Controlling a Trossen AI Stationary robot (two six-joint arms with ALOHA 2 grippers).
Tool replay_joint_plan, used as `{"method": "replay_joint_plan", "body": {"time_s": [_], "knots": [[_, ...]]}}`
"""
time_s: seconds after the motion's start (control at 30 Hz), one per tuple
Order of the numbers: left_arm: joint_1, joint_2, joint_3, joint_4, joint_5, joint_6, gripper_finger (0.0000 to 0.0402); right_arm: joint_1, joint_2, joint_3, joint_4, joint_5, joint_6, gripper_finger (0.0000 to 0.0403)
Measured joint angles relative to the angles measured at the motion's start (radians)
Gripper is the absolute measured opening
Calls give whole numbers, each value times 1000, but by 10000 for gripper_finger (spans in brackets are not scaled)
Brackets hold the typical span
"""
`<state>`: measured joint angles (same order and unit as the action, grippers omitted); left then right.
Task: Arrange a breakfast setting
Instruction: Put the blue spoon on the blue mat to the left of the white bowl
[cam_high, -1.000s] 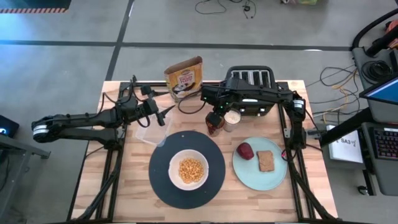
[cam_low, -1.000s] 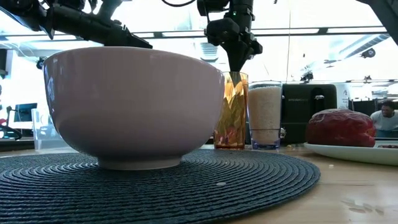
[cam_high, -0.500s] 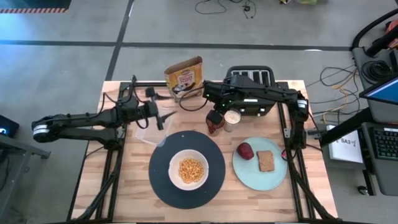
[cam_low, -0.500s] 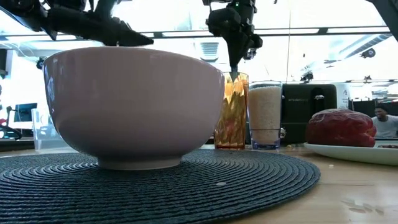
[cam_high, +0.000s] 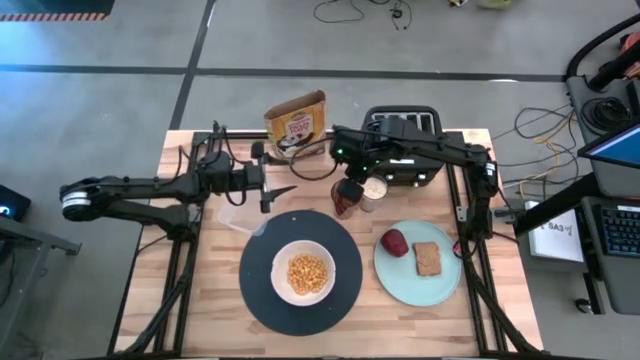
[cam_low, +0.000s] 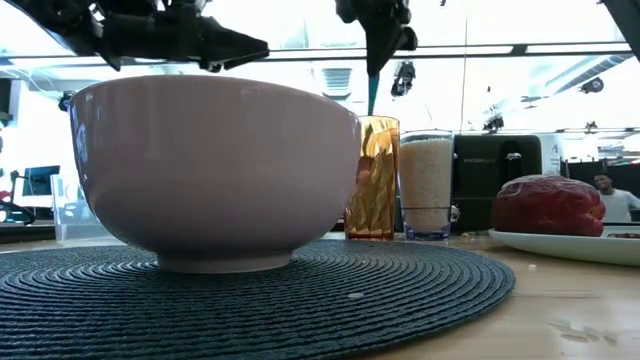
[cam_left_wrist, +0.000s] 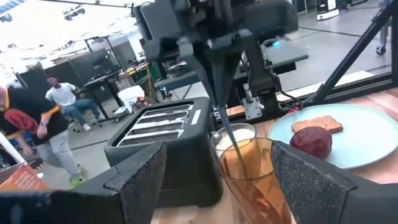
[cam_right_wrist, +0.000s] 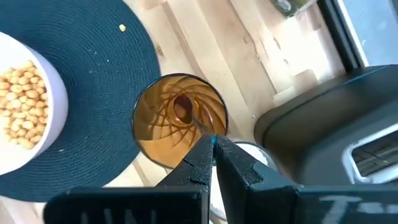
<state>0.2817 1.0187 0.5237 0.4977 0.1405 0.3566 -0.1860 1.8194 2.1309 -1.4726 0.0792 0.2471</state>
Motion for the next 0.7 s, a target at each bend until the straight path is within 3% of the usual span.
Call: {"method": "replay_joint_plan", "body": {"time_s": [0.23,0.53,0.7], "knots": [[0,92,87,1,1,-11,272,-1,-2,122,-65,3,-34,8],[0,332,274,-10,3,-70,272,-1,-2,181,-83,3,-78,8],[0,465,388,-33,97,-107,269,3,-2,180,-87,19,-88,8]]}}
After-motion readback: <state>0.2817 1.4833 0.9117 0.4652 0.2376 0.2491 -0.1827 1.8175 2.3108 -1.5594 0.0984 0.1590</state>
